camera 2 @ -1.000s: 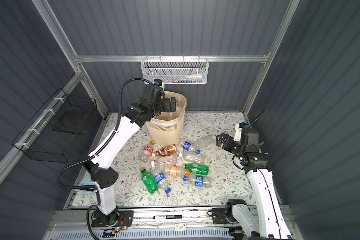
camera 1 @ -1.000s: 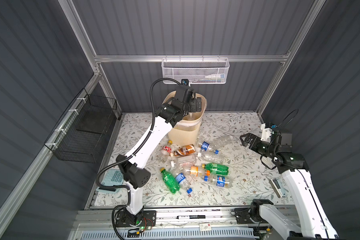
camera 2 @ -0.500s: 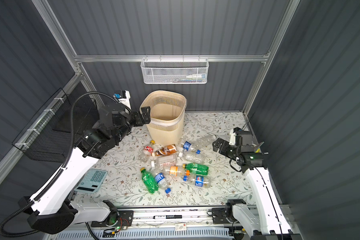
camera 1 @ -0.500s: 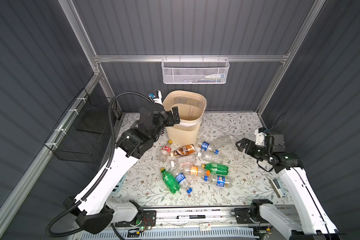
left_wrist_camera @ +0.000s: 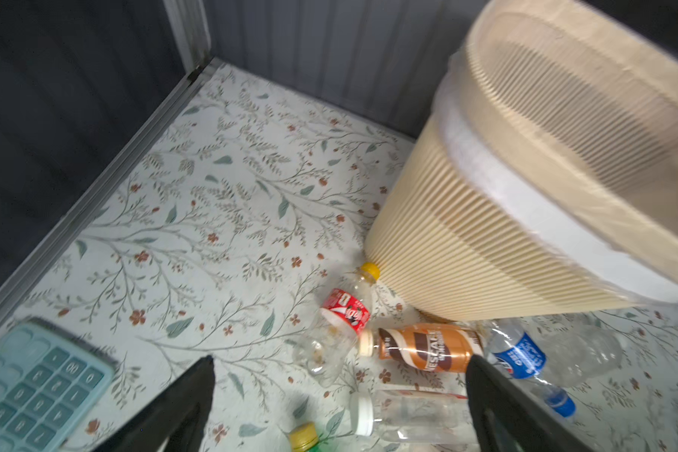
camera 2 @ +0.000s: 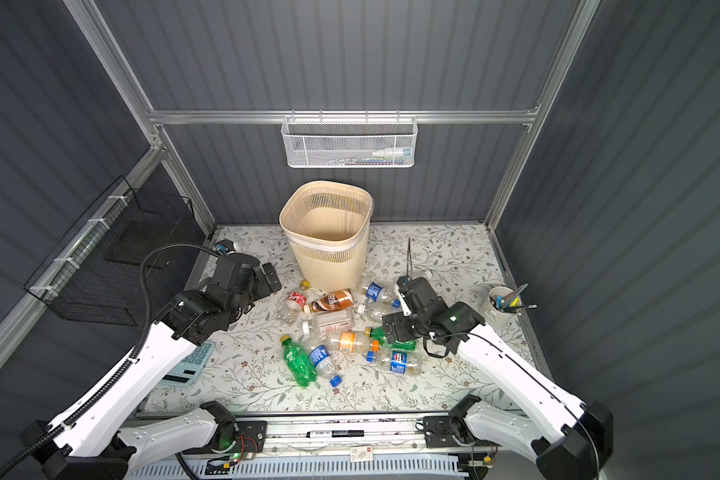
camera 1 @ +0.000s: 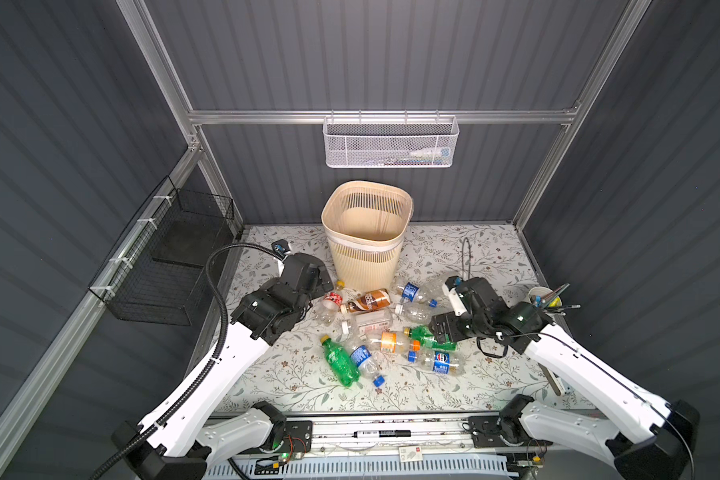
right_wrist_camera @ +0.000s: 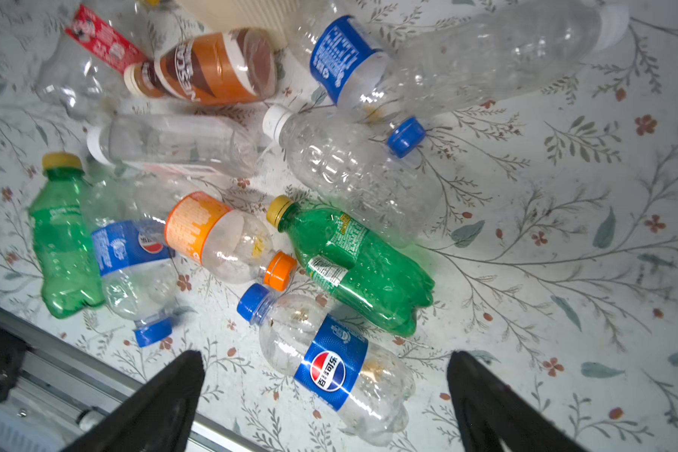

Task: Throw the plastic bottles in the bin
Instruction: 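Withdraw the left gripper while the right gripper grasps the blue-capped bottle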

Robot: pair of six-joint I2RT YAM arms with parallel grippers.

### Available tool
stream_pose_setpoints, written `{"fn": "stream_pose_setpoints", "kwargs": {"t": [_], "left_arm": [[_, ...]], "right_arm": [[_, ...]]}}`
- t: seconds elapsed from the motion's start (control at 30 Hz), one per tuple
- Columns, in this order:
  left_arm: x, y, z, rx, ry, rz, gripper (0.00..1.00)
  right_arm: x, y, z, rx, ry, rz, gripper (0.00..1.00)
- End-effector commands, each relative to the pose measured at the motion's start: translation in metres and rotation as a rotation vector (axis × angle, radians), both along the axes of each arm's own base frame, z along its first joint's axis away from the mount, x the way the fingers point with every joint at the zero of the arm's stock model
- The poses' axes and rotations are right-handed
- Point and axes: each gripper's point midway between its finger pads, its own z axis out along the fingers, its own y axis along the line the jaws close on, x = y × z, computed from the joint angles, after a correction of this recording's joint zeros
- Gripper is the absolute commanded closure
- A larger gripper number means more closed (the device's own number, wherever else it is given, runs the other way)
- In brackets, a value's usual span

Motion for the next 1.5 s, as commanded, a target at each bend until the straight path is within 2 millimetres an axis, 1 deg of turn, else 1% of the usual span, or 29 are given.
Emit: {"fn": "stream_pose_setpoints", "kwargs": {"t": [0.0, 0.07, 0.13, 0.2, 0.27, 0.37, 0.43, 0.53, 0.63, 0.8, 0.9, 1.0, 1.03, 1.13, 1.3, 1.37, 1.47], "left_arm": [[-0.025, 0.015, -0.034, -0.058, 0.100, 0.078, 0.00], [-0.034, 0.019, -0.048, -0.087, 0.117, 0.101, 0.00], [-0.042, 0.023, -0.059, -0.112, 0.126, 0.118, 0.00], [-0.050, 0.026, -0.067, -0.132, 0.139, 0.130, 0.00], [-0.055, 0.027, -0.074, -0.145, 0.155, 0.133, 0.00], [-0.061, 0.027, -0.082, -0.151, 0.181, 0.129, 0.00], [-0.063, 0.028, -0.085, -0.146, 0.195, 0.135, 0.00], [-0.064, 0.029, -0.085, -0.141, 0.204, 0.132, 0.00], [-0.064, 0.029, -0.083, -0.139, 0.203, 0.131, 0.00], [-0.066, 0.030, -0.086, -0.139, 0.208, 0.134, 0.00], [-0.067, 0.031, -0.089, -0.139, 0.210, 0.141, 0.00], [-0.068, 0.032, -0.090, -0.136, 0.209, 0.146, 0.00], [-0.068, 0.033, -0.089, -0.134, 0.207, 0.146, 0.00], [-0.070, 0.036, -0.088, -0.129, 0.203, 0.152, 0.00], [-0.071, 0.039, -0.086, -0.124, 0.194, 0.157, 0.00], [-0.071, 0.039, -0.086, -0.119, 0.193, 0.155, 0.00], [-0.071, 0.039, -0.084, -0.114, 0.192, 0.155, 0.00]], "right_arm": [[-0.005, -0.001, -0.008, -0.179, -0.009, 0.114, 0.01], [-0.013, 0.007, -0.015, -0.214, 0.010, 0.172, 0.01], [-0.021, 0.015, -0.022, -0.239, 0.028, 0.219, 0.01], [-0.028, 0.018, -0.032, -0.268, 0.051, 0.248, 0.01], [-0.033, 0.021, -0.042, -0.307, 0.069, 0.282, 0.01], [-0.040, 0.021, -0.057, -0.412, 0.102, 0.343, 0.01], [-0.045, 0.027, -0.067, -0.457, 0.131, 0.393, 0.01], [-0.051, 0.030, -0.080, -0.523, 0.171, 0.447, 0.01], [-0.053, 0.033, -0.091, -0.541, 0.189, 0.479, 0.01], [-0.052, 0.030, -0.100, -0.592, 0.218, 0.487, 0.02], [-0.054, 0.030, -0.109, -0.622, 0.254, 0.497, 0.07], [-0.057, 0.028, -0.118, -0.648, 0.293, 0.507, 0.10], [-0.058, 0.027, -0.121, -0.655, 0.305, 0.510, 0.12], [-0.059, 0.025, -0.125, -0.671, 0.319, 0.508, 0.17], [-0.058, 0.022, -0.129, -0.704, 0.331, 0.501, 0.19], [-0.058, 0.022, -0.131, -0.716, 0.335, 0.500, 0.23], [-0.058, 0.022, -0.131, -0.713, 0.332, 0.503, 0.32]]}}
